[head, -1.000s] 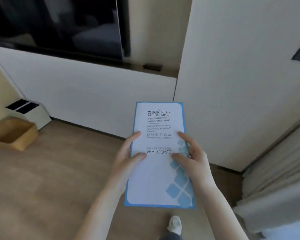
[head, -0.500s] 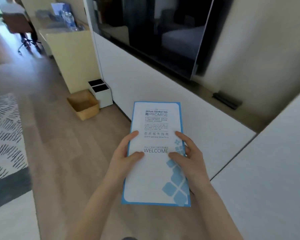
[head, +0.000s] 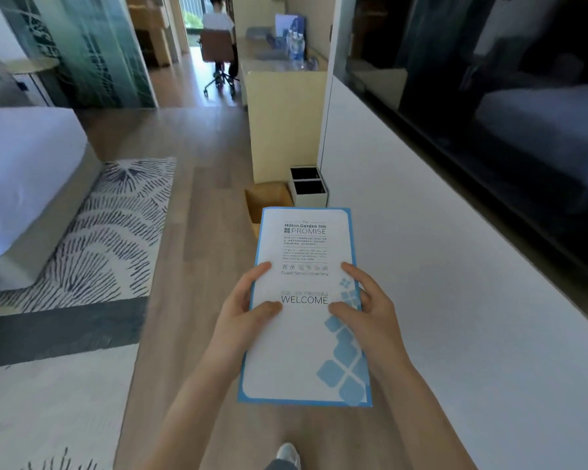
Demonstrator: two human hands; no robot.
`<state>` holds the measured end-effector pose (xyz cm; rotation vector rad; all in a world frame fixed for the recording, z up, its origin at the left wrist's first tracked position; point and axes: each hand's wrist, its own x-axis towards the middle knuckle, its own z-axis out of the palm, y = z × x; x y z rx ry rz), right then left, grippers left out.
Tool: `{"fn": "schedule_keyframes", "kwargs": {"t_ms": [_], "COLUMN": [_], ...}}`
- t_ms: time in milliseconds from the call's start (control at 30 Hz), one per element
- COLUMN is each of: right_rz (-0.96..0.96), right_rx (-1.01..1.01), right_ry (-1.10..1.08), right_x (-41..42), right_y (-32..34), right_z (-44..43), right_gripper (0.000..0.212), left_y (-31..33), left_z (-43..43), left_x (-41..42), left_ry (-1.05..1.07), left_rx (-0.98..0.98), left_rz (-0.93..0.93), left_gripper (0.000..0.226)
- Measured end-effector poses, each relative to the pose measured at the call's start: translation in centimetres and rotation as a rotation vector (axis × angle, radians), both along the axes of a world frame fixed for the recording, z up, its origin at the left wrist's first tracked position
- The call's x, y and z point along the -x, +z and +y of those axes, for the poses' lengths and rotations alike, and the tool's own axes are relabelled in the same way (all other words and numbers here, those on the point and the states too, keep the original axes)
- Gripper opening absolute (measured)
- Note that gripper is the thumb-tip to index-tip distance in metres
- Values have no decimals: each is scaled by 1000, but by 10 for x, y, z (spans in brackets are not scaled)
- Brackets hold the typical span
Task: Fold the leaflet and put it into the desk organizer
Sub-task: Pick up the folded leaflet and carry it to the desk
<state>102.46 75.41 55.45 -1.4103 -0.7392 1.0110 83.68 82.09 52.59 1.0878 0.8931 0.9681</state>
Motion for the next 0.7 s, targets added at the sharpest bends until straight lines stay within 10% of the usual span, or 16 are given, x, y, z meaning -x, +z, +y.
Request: {"fn": "schedule_keyframes", "kwargs": {"t_ms": [700], "right_rz": [33], "right_rx": [49], "right_ry": [425], "right_x": [20], "right_y": [-9], "right_z": [554], "right_gripper": [60], "left_y": [-5], "left_z": [475], "left_x": [34], "left_ry": [411], "left_rx": [29], "left_rz": [-11], "left_gripper": [54]}}
